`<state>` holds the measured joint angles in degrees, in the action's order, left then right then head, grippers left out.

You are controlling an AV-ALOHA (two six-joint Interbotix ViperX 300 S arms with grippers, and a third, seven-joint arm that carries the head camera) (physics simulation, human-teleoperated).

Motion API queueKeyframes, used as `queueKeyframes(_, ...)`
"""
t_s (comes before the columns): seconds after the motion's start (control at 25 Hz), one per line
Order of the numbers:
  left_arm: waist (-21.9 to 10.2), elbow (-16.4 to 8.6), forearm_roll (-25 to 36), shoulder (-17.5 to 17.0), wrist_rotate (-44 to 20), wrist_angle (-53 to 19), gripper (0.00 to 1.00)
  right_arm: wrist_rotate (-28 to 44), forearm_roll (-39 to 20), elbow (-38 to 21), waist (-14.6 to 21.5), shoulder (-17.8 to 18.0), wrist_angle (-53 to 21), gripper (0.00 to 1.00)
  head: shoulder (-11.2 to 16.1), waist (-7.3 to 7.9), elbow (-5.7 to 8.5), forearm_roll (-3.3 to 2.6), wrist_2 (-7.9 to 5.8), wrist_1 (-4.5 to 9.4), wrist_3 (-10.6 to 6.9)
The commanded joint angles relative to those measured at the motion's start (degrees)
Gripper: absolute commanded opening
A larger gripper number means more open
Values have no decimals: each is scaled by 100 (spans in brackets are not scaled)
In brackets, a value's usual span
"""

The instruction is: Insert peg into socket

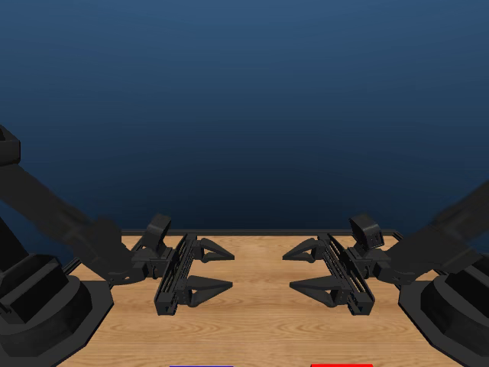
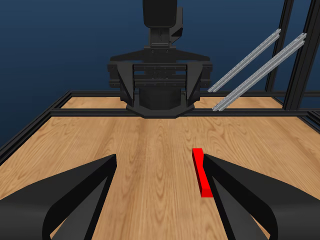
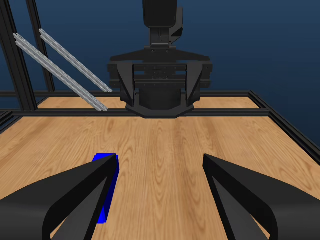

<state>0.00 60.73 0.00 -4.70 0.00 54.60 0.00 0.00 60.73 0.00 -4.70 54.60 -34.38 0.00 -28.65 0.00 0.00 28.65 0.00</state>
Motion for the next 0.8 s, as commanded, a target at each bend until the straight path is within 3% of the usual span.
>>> queueKeyframes(0.04,-240,56,115,-121,-397,862,100,99,563,-195,258,301,-15,100,-48,73,-88,56,234,-237,-16)
queueKeyframes(0.12,-1,209,84,362,-664,1447,100,241,655,-33,226,475,347,100,-88,121,-122,61,214,-234,-48)
queueKeyframes(0.2,18,257,127,651,-828,2029,100,214,722,17,189,489,333,100,-69,146,-155,65,218,-169,-103)
queueKeyframes(0.28,16,287,134,831,-838,2326,100,98,734,65,134,372,310,100,-27,155,-184,71,242,-108,-137)
queueKeyframes(0.4,-64,351,39,832,-878,2342,100,176,743,98,169,424,352,100,59,161,-208,73,247,-35,-133)
queueKeyframes(0.48,-182,366,-196,734,-964,1994,100,193,791,31,275,576,173,100,148,172,-217,75,239,12,-77)
queueKeyframes(0.6,-639,373,-677,313,-925,946,100,259,947,-87,425,836,-56,100,351,192,-230,81,235,102,0)
queueKeyframes(0.8,-1359,147,-1398,-166,-623,-779,100,358,1141,-277,579,1322,-557,100,692,320,-220,116,261,277,120)
